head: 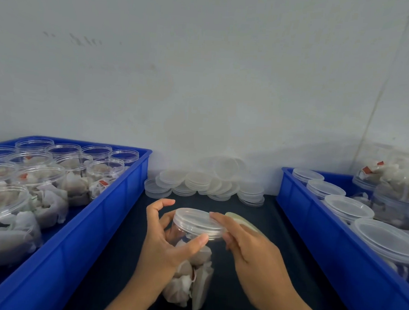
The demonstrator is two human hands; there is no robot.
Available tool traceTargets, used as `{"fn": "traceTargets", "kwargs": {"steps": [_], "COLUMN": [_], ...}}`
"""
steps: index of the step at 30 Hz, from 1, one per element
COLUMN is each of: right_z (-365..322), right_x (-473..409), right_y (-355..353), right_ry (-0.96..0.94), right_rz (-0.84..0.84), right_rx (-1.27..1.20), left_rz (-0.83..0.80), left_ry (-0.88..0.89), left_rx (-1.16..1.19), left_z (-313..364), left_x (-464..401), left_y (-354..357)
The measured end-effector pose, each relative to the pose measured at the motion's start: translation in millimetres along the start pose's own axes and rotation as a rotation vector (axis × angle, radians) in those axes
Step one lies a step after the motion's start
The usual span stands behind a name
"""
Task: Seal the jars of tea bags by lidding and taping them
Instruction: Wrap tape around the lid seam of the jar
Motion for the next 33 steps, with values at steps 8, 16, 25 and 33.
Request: {"fn": "traceTargets", "kwargs": {"steps": [8, 16, 25, 33], "right_z": [-6, -17, -9, -8], "right_x": [0, 4, 3, -1], "right_y": [15, 26, 4, -22], "right_ry": [0.087, 0.034, 0.145, 0.007], "right_rz": [0.062, 0.007, -0.078, -0.048], "right_rx": [-0.095, -0.175, -0.173, 0.115], "left_rz": [0.067, 0.174, 0.157, -0.086], "left_ry": [0.075, 0.002, -0.091, -0.182], "left_rx": [-0.502, -0.554, -0.458, -0.306], "left_z": [7, 10, 6, 19], "left_x": [16, 14, 2, -6], "left_y": [6, 7, -12, -17]}}
Point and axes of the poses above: each hand's wrist, its own x-axis away from the middle knuckle, its own y-axis out of the palm, z = x × y, the point moved 2 cm from there along -x, towards the middle knuckle, and after that the axes turned 1 degree about -x, right-handed, at the moved point
